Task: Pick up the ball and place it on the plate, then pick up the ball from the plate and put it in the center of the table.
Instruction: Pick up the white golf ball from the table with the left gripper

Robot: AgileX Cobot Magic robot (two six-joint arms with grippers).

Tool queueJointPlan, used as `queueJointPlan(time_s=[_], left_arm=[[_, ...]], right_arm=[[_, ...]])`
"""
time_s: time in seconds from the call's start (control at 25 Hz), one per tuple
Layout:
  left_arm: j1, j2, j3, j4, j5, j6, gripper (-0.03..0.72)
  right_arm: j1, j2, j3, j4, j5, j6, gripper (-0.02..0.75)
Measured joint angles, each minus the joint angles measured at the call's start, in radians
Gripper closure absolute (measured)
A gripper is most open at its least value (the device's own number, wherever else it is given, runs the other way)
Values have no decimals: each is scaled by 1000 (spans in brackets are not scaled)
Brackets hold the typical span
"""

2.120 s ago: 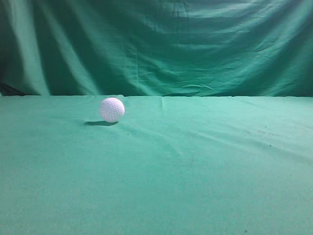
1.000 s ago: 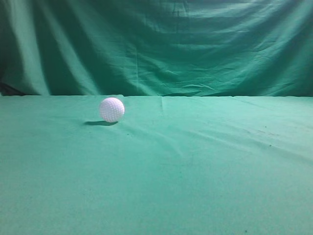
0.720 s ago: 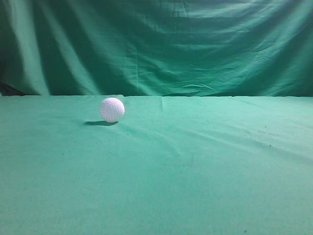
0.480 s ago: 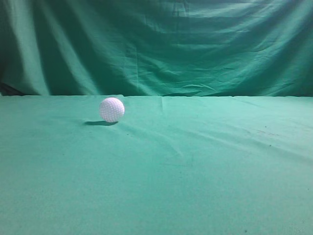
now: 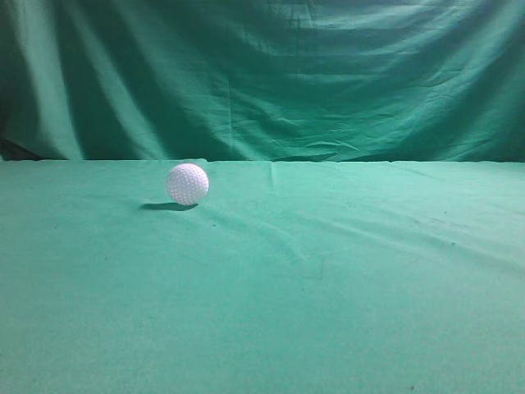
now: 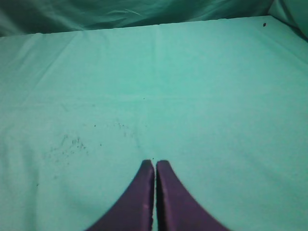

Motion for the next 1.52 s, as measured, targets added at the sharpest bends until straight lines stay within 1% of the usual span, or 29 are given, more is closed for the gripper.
queueJointPlan(time_s=[0.08,0.16,0.28,0.44,0.56,0.6,0.64,0.68,0.76,0.84,0.92,1.0,1.08,1.24,1.32,1.4,1.52], left_arm=[[0,95,-44,-39,84,0,688],[0,177,-67,-65,124,12,688],[0,278,-71,-81,117,19,688],[0,357,-71,-107,70,19,688],[0,407,-84,-163,57,42,688],[0,419,-94,-192,59,83,688],[0,433,-106,-224,75,150,688],[0,447,-124,-258,102,222,688],[0,478,-161,-337,169,414,688],[0,521,-202,-426,239,563,688],[0,570,-237,-511,292,680,688],[0,628,-269,-552,337,750,688],[0,698,-295,-563,375,796,688],[-5,819,-364,-563,425,820,688],[-33,864,-405,-563,423,822,688],[-86,910,-446,-558,405,827,688],[-195,984,-494,-520,348,815,688]], right_arm=[[0,0,0,0,0,0,738],[0,0,0,0,0,0,738],[0,0,0,0,0,0,738],[0,0,0,0,0,0,738],[0,0,0,0,0,0,738],[0,0,0,0,0,0,738],[0,0,0,0,0,0,738],[0,0,0,0,0,0,738],[0,0,0,0,0,0,738],[0,0,0,0,0,0,738],[0,0,0,0,0,0,738],[0,0,0,0,0,0,738],[0,0,0,0,0,0,738],[0,0,0,0,0,0,738],[0,0,0,0,0,0,738],[0,0,0,0,0,0,738],[0,0,0,0,0,0,738]])
